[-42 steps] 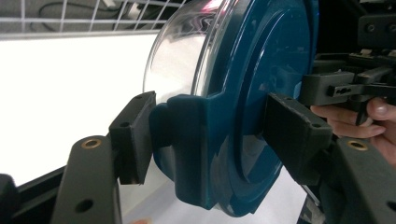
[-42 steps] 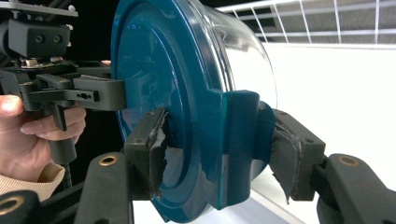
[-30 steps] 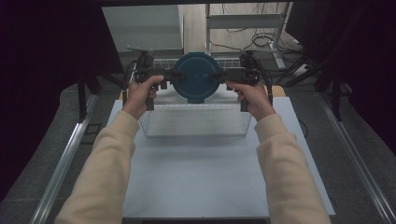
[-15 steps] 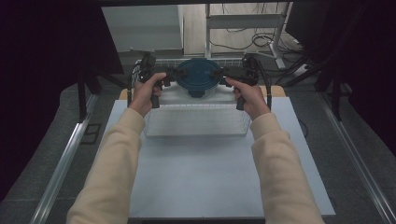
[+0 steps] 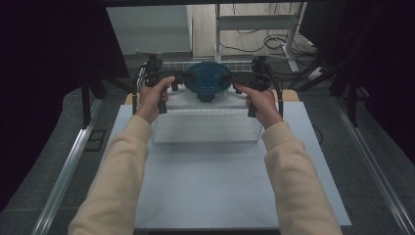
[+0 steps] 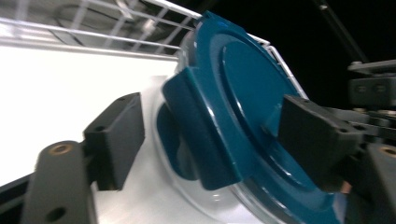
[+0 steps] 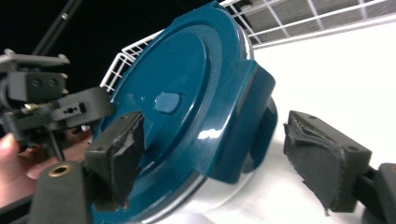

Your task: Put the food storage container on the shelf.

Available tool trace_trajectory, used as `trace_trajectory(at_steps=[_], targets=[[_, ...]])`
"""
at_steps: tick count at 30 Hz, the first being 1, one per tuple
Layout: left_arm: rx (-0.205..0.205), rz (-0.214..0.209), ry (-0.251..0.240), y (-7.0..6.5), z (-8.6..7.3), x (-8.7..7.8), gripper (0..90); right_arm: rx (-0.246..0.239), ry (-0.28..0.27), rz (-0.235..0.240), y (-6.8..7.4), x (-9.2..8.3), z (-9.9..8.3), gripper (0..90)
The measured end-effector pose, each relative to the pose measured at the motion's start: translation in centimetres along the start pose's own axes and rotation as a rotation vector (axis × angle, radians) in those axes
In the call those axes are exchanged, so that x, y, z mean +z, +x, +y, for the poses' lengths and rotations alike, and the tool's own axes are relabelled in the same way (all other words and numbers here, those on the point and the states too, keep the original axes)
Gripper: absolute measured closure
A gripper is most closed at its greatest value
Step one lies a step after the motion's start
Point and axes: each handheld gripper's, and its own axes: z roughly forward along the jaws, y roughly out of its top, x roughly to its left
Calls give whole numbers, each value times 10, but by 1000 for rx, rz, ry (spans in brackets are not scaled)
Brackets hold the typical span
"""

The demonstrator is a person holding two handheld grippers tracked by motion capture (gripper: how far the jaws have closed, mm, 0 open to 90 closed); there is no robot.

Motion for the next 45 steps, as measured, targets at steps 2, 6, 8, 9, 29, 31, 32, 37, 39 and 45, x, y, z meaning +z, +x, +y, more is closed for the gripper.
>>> trace_trajectory(at_steps=[2,6,8,9,29,31,32,37,39,45], targets=[[45,30,-20,-4,-1,-10,196,-43,-41,-36,4,-11,-2,190],[86,44,-23,-10,-5,-20,192,-92,-51,-42,7,-23,-4,187],[124,48,-17,-16,-9,-30,192,-156,-50,-44,10,-37,-8,191],[124,48,-17,-16,-9,-30,189,-178,-57,-45,11,-40,-9,192],[359,53,23,-53,-107,-75,187,-452,-87,-8,5,-93,-95,215],[380,51,22,-54,-122,-82,187,-486,-93,6,6,-102,-110,215],[380,51,22,-54,-122,-82,186,-486,-93,6,6,-102,-110,215],[425,68,23,-47,-165,-96,188,-550,-94,-7,-2,-118,-152,215],[425,75,40,-41,-186,-97,188,-548,-92,-9,-11,-120,-169,215],[416,153,114,-13,-240,-92,192,-537,-61,-63,-47,-118,-217,215]])
